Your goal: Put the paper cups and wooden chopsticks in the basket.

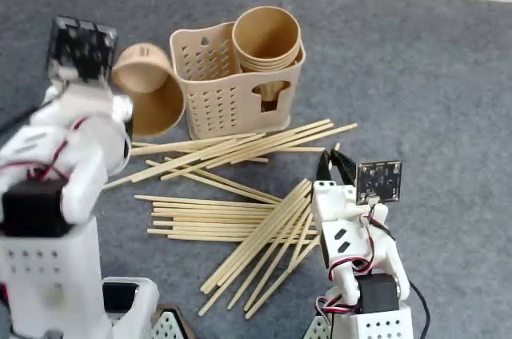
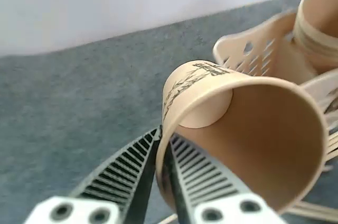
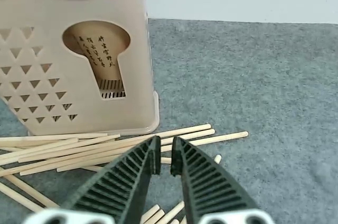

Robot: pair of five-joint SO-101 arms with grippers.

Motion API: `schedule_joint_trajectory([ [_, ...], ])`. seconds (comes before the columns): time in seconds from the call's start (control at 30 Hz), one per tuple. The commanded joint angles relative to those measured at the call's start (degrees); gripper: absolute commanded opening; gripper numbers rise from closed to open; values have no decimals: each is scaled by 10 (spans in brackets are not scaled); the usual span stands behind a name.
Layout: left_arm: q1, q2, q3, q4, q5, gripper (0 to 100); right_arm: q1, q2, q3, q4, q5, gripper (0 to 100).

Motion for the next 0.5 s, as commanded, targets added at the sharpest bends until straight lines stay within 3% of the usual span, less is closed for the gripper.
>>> schedule_joint_trajectory([
  [0.0,46,65,-121,23,49,7,-7,-6,-5,-15,11,53],
  [0.47,162,222,-288,2,76,7,-7,-6,-5,-15,11,53],
])
